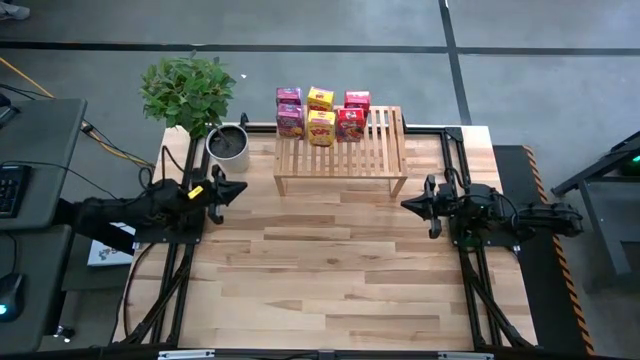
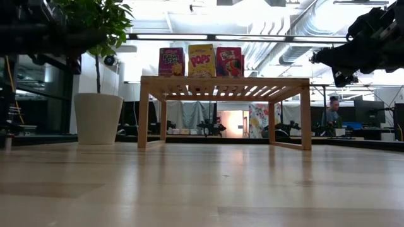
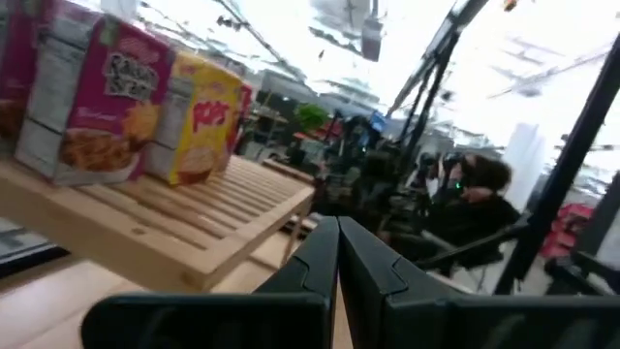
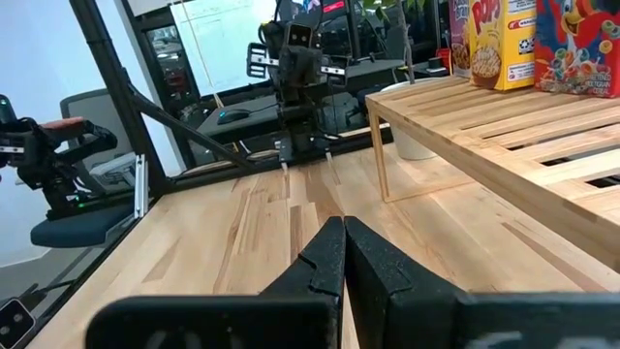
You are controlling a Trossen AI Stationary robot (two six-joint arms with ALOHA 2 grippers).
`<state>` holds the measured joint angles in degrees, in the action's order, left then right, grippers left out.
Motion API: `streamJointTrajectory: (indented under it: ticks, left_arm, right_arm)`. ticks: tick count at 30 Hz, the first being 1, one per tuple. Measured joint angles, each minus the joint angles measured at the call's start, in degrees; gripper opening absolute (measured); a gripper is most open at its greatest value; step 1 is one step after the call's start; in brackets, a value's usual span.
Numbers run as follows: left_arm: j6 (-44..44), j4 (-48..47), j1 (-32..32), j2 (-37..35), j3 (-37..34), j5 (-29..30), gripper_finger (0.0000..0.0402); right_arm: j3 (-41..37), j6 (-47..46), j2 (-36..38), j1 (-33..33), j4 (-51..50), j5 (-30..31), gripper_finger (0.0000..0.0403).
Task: Stack cereal on shelf
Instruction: Return to Home Position
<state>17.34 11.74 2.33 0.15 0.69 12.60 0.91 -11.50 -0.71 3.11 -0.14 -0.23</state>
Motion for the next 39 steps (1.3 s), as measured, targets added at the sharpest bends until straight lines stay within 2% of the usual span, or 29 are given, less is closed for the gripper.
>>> streamJointTrajectory:
  ticks: [39]
  left_arm:
    - [0.0, -1.7, -0.5, 0.5, 0.0, -0.4, 0.0003]
  right_arm:
    - [0.0, 0.0, 0.0, 0.0, -0.1, 0.0, 0.0000]
